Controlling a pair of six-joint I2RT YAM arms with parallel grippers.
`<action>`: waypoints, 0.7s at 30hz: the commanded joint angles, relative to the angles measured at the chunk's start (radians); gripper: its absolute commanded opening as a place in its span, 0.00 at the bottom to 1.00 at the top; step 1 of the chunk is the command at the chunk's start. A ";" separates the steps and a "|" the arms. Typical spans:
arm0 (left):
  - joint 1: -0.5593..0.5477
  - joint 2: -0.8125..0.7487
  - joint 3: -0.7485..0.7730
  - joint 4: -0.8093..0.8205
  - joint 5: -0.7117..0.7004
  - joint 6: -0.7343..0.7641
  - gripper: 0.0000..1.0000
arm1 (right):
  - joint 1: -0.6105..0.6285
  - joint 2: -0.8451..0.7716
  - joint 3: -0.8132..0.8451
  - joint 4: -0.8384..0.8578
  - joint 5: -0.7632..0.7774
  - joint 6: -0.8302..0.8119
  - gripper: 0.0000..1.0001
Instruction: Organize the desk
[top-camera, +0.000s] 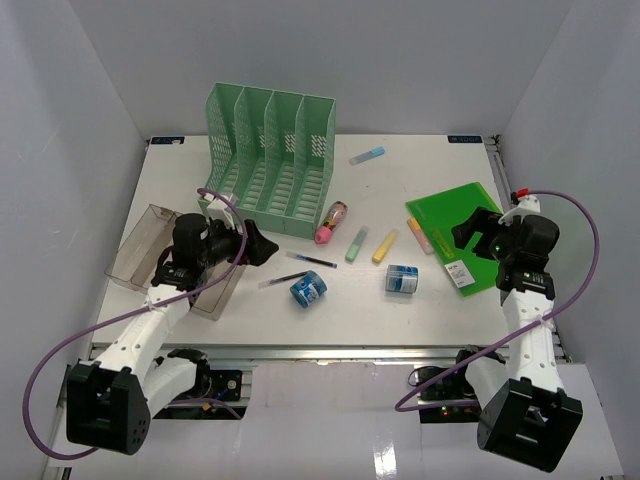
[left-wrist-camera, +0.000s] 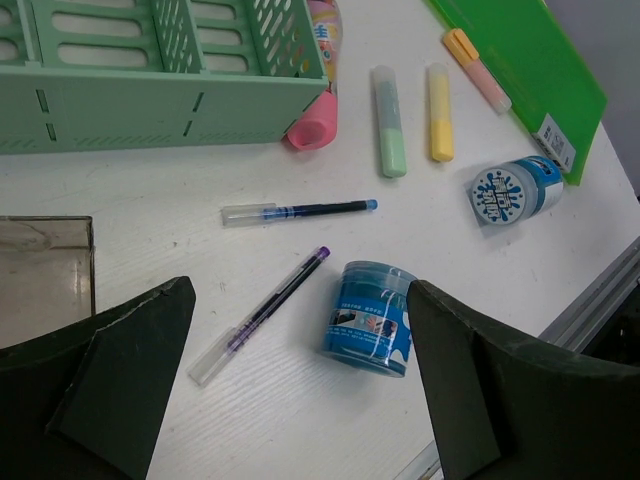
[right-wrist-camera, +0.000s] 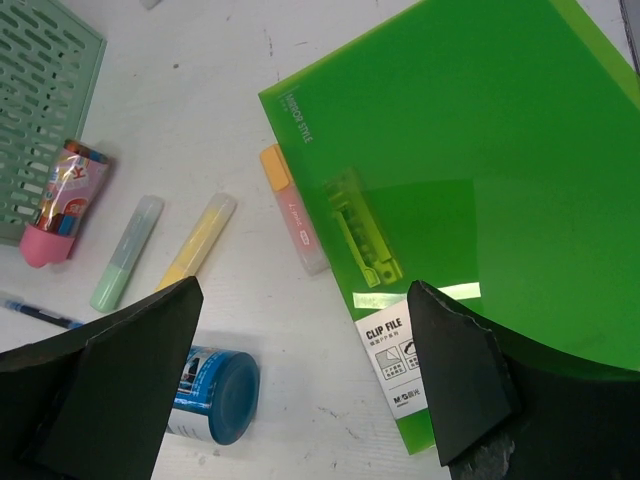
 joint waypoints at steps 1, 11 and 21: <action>-0.017 0.012 0.038 0.018 0.029 -0.066 0.98 | -0.004 -0.034 -0.009 0.024 -0.213 -0.153 0.90; -0.246 0.072 0.118 -0.188 -0.225 -0.253 0.98 | -0.001 -0.001 -0.008 -0.158 -0.660 -0.577 0.90; -0.553 0.323 0.375 -0.606 -0.796 -0.635 0.98 | -0.001 -0.011 -0.008 -0.116 -0.549 -0.485 0.90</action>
